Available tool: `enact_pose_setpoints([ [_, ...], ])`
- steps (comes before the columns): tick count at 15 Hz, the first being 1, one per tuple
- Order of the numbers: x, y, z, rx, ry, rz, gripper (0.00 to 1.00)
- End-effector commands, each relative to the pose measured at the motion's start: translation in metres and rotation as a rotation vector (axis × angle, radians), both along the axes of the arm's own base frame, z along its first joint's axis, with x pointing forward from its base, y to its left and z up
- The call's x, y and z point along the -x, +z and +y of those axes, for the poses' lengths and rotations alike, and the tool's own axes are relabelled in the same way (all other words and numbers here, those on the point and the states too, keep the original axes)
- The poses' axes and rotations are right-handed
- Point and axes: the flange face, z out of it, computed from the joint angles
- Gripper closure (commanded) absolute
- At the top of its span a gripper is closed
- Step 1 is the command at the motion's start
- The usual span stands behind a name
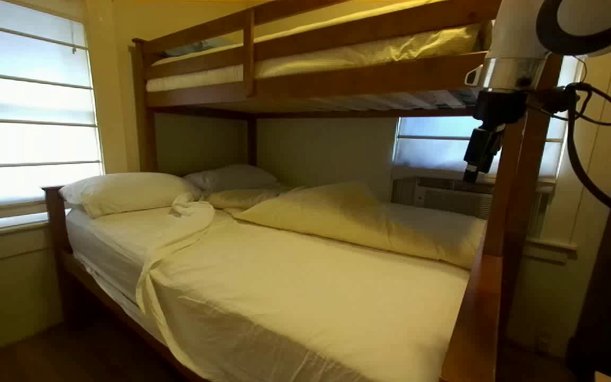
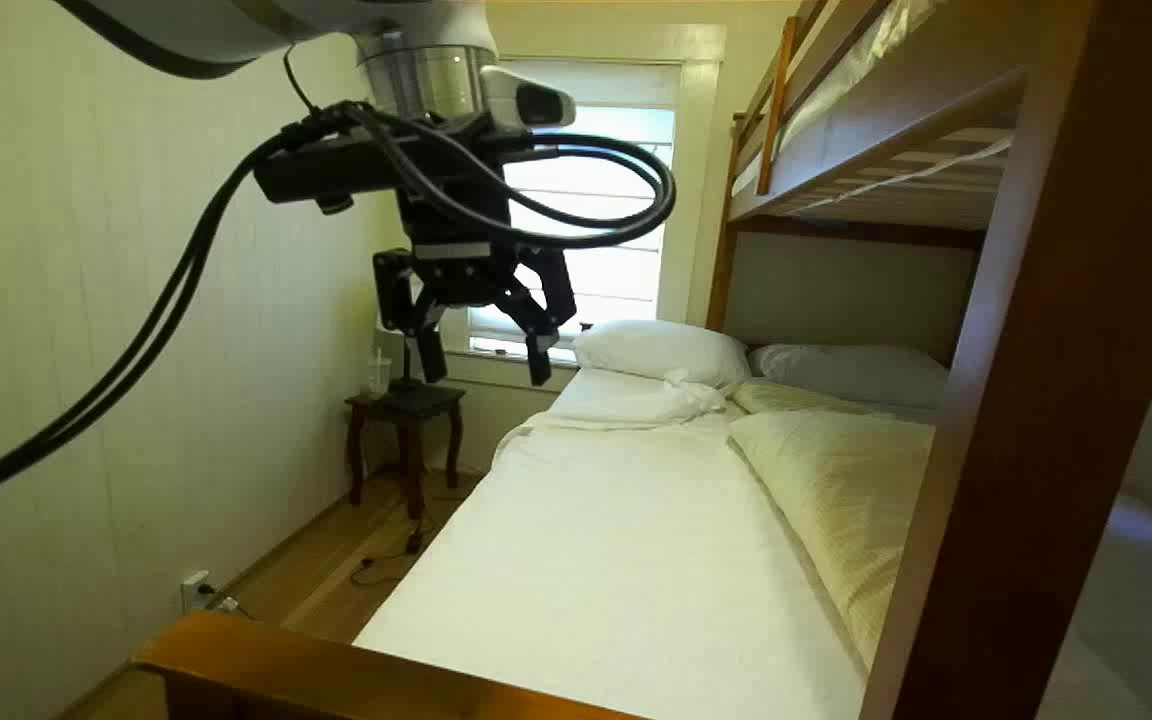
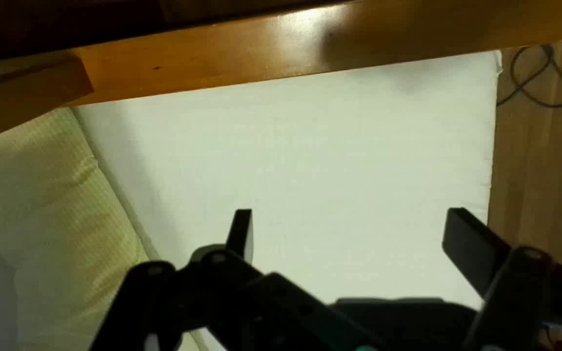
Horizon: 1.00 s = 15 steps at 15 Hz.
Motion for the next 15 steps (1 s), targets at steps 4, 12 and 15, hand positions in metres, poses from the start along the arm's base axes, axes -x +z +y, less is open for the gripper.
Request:
enact_pose_setpoints([
  [4, 0.000, 0.000, 0.000, 0.000, 0.000, 0.001, 0.00],
  [12, -0.013, -0.001, 0.001, 0.012, 0.011, -0.039, 0.00],
  [15, -0.054, -0.011, 0.009, 0.039, 0.044, -0.102, 0.00],
])
